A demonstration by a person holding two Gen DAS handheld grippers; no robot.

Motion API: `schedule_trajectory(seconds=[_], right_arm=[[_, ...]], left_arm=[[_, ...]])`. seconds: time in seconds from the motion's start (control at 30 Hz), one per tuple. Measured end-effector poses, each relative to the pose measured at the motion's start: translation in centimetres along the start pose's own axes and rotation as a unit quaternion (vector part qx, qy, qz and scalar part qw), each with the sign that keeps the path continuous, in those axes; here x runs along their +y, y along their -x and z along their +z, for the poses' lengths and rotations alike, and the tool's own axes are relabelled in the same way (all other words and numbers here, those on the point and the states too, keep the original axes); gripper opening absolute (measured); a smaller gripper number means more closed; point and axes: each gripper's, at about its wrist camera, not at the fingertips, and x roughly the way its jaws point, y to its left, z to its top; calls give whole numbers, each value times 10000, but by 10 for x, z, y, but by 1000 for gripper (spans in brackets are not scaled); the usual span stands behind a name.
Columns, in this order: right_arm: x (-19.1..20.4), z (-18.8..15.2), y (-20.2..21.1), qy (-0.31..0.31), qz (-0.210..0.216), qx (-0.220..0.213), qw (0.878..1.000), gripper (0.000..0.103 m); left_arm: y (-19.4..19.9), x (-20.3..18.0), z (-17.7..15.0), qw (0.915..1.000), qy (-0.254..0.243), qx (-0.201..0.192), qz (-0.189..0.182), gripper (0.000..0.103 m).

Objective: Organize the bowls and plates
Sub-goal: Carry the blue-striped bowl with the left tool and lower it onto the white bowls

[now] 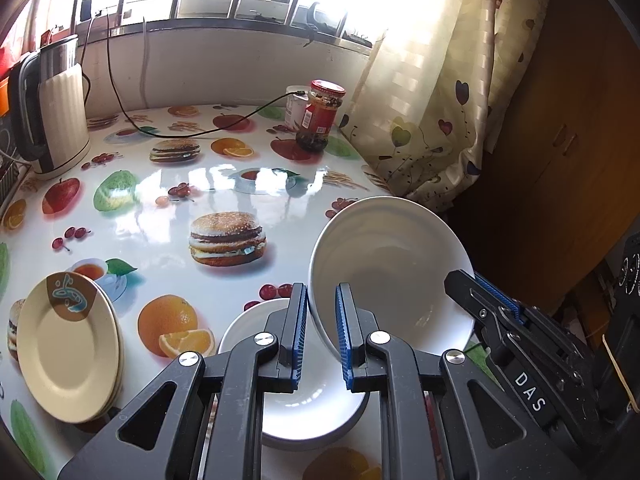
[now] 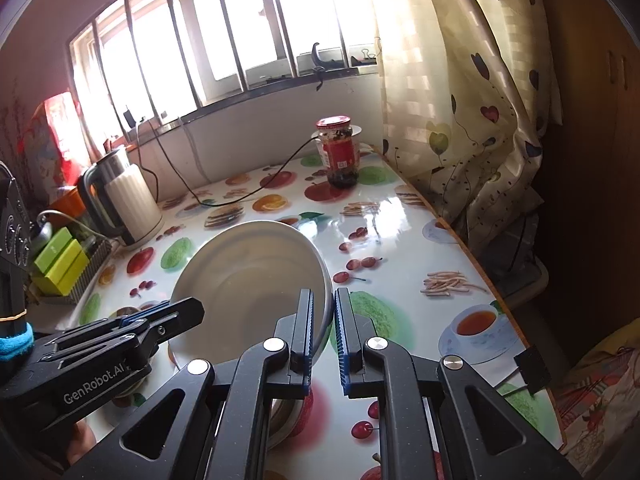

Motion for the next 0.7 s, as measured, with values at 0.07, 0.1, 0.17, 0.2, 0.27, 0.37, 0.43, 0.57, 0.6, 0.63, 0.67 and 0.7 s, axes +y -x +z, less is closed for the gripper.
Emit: schedule_trajectory(seconds=[0.07,0.1,0.17,0.2,0.27,0.37,0.43,0.57,0.6,0.63,0.67,0.7], right_arm=[[3,-2,1,21,12,8,10000,11],[5,-3,1,28,28,16,10000,11],[8,-5,1,57,42,38,10000,11],[9,-6,0,71,52,46,10000,11],[13,-8,1,93,72,55,9999,11],[17,-10,0,113,111,85,9998,11],[19,-13,-1,136,126,115,9998,11],[25,-18,-5,174,163,186,9995,11],[26,-19,-6,188,176,201,9995,11],[28,-20,-7,203,184,223,9994,11],[29,-22,-8,216,189,242,9993,11],[31,-23,-9,232,195,254,9992,11]], left_arm=[[2,2,-4,10000,16,-4,14,15],[4,4,-5,10000,50,-9,11,15],[6,8,-7,10000,88,-35,15,15],[6,9,-8,9999,111,-28,22,15],[8,12,-11,9999,129,-28,41,15],[11,18,-15,9998,189,-34,45,15],[12,22,-17,9997,218,-25,59,15],[14,29,-21,9995,290,-15,78,15],[15,31,-22,9995,305,-9,87,15],[14,32,-23,9994,321,4,103,15],[15,33,-24,9994,326,14,121,15],[15,35,-25,9993,342,22,134,15]])
